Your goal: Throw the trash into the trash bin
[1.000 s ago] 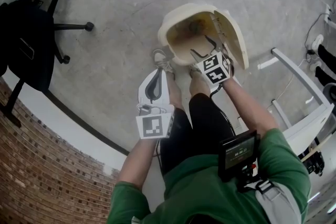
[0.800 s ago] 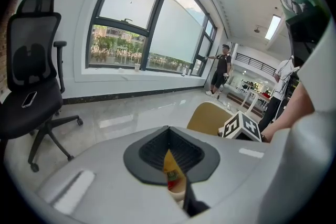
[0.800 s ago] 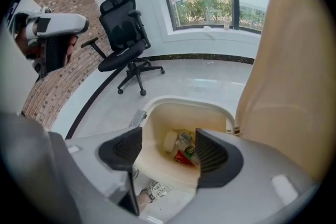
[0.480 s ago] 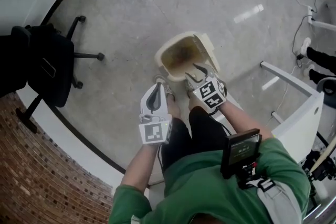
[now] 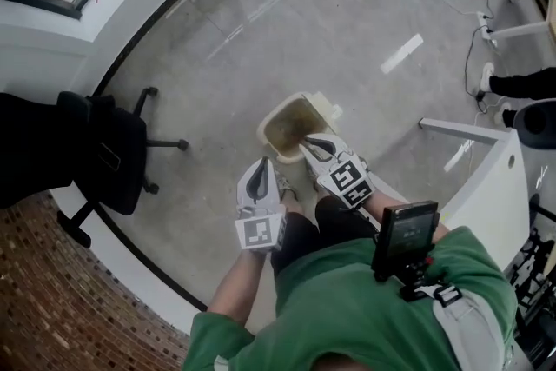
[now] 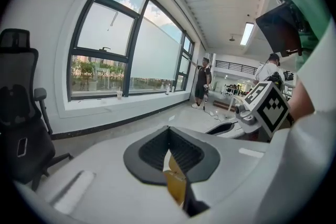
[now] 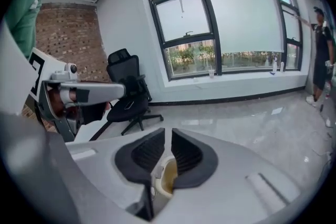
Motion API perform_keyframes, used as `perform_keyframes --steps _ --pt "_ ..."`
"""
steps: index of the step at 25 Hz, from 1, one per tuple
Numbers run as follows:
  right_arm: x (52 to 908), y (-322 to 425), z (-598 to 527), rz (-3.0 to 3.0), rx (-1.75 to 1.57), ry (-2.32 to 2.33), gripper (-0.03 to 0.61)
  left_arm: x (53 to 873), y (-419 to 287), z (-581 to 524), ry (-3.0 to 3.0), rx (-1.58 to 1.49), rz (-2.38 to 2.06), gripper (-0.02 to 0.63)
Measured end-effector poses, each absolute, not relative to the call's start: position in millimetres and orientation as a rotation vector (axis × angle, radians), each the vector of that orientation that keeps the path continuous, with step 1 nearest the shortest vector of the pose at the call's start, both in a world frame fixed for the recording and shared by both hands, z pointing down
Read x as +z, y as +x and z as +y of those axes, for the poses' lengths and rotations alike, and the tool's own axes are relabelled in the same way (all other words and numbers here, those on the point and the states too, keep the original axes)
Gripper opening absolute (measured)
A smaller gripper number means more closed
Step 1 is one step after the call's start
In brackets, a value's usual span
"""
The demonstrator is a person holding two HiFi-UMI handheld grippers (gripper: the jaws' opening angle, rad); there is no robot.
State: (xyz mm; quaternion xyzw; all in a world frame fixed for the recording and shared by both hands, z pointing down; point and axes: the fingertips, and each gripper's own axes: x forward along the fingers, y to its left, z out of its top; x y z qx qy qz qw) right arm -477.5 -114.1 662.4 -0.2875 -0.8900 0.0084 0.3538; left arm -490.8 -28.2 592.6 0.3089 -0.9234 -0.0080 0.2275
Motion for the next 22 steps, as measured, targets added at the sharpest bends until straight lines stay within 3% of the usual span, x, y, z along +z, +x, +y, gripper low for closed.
perform_keyframes --steps 5,22 --pt "591 -481 -115 -2.418 0.03 -0.754 0.008 551 -486 -30 0.884 -0.018 -2.594 0.008" --pt "407 -473 -105 -2.804 0.075 -0.767 0.003 406 -484 -25 1.032 -0.085 -2.812 0.008"
